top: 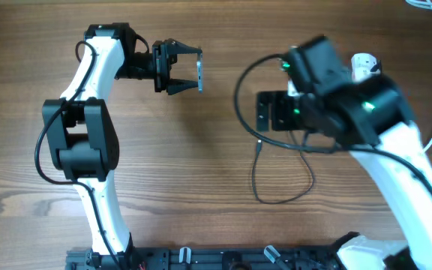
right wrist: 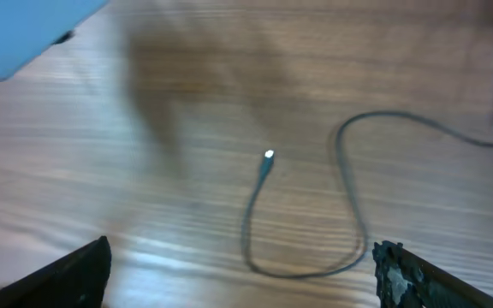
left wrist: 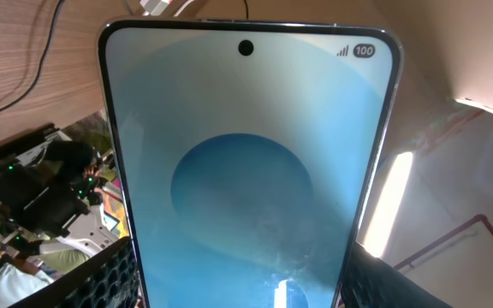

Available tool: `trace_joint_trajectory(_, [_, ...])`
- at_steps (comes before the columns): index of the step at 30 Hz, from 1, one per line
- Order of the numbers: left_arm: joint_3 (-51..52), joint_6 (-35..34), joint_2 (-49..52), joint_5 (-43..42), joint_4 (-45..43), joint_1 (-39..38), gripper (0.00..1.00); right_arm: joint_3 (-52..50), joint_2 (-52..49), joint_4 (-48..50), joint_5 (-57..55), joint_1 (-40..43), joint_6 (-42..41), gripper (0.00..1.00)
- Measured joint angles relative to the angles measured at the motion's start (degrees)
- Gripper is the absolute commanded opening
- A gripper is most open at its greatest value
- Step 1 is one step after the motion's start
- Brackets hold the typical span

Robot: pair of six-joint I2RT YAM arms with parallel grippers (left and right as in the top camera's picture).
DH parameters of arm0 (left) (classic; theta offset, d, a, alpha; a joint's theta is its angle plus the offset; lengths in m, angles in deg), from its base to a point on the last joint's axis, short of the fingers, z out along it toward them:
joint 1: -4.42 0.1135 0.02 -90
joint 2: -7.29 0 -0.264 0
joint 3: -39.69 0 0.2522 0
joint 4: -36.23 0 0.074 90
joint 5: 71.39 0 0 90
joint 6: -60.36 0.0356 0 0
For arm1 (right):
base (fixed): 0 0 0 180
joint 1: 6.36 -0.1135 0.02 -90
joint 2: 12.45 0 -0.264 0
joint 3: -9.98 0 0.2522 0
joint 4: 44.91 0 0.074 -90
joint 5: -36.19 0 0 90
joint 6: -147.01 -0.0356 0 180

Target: Plug charger to phone and switch on socket

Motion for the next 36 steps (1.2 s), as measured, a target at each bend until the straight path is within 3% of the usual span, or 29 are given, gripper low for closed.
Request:
trace_joint_trajectory(5, [0.0, 0.0, 0.0, 0.0, 0.3, 0.0, 0.70, 0.1, -2.5, 0.1, -10.0, 1.1, -1.5, 1.00])
trace_joint_trajectory(10, [0.0, 0.0, 0.0, 0.0, 0.4, 0.0, 0.70, 0.2, -4.9, 0.1, -13.4, 10.8, -2.6, 1.00])
trace_joint_trajectory(16, [0.0, 0.0, 0.0, 0.0, 0.4, 0.0, 0.70, 0.2, -8.5, 0.1, -14.4, 23.3, -2.8, 1.00])
trace_joint_trajectory(29, [0.0, 0.0, 0.0, 0.0, 0.4, 0.0, 0.70, 0.2, -16.5, 0.8, -14.4, 25.0, -2.8, 1.00])
trace_joint_trajectory(36, [0.0, 0.0, 0.0, 0.0, 0.4, 0.0, 0.70, 0.2, -15.7, -2.2, -9.2, 34.8, -2.1, 1.00])
